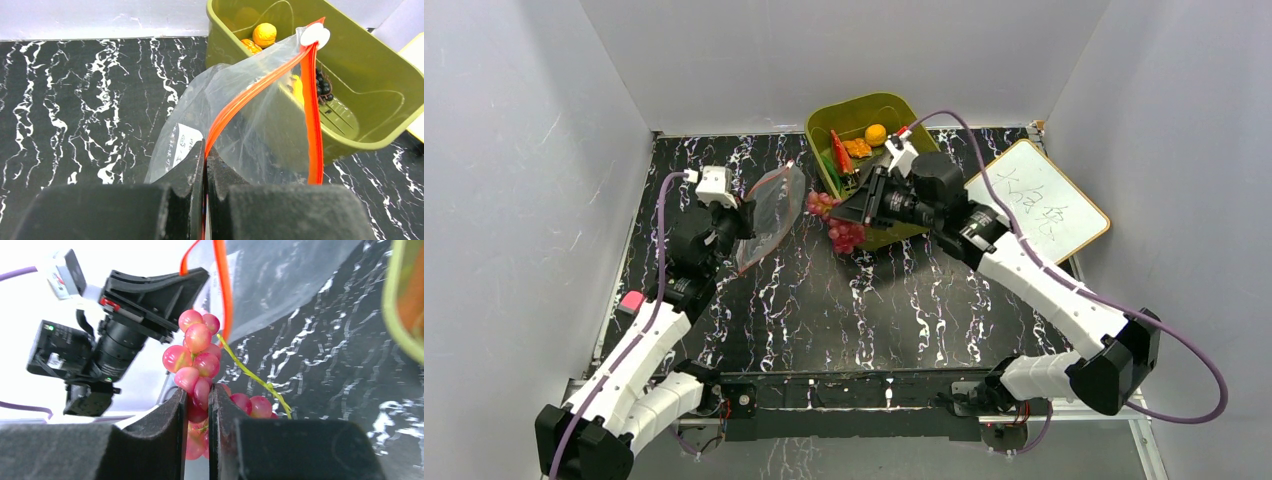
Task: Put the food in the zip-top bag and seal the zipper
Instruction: Place the fake fruit in the zipper food storage bag.
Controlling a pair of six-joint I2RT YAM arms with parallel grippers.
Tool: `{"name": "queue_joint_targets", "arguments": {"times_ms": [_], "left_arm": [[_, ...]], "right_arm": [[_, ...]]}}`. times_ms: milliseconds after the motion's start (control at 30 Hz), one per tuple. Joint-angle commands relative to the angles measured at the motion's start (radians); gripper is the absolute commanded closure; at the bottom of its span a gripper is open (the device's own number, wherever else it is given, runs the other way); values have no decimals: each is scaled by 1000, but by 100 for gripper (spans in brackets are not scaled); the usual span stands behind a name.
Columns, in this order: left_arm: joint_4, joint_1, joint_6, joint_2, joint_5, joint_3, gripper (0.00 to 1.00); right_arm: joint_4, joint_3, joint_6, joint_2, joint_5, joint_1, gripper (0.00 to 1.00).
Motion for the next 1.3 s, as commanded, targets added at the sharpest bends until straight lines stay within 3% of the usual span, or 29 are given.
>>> {"name": "queue_joint_targets", "arguments": {"times_ms": [0, 200, 333, 533, 867, 1267], "left_arm": [[2, 3, -54, -53, 77, -21, 100], [-14, 4, -88, -115, 102, -50, 100], [-25, 3, -82, -118, 134, -44, 100], [-45, 3, -122, -172, 185, -43, 100], [6, 2, -107, -239, 347, -99, 100], [25, 5, -115, -200, 409, -119, 100]], "right_arm": [[290, -28, 249, -4, 93, 138, 100], [377, -13, 385, 97, 122, 212, 100], [318, 52, 395, 170, 144, 224, 100], [260, 67, 437, 201, 338, 228, 100], [95, 179, 529, 305, 471, 229, 100], [139, 205, 720, 390, 476, 245, 95]]}}
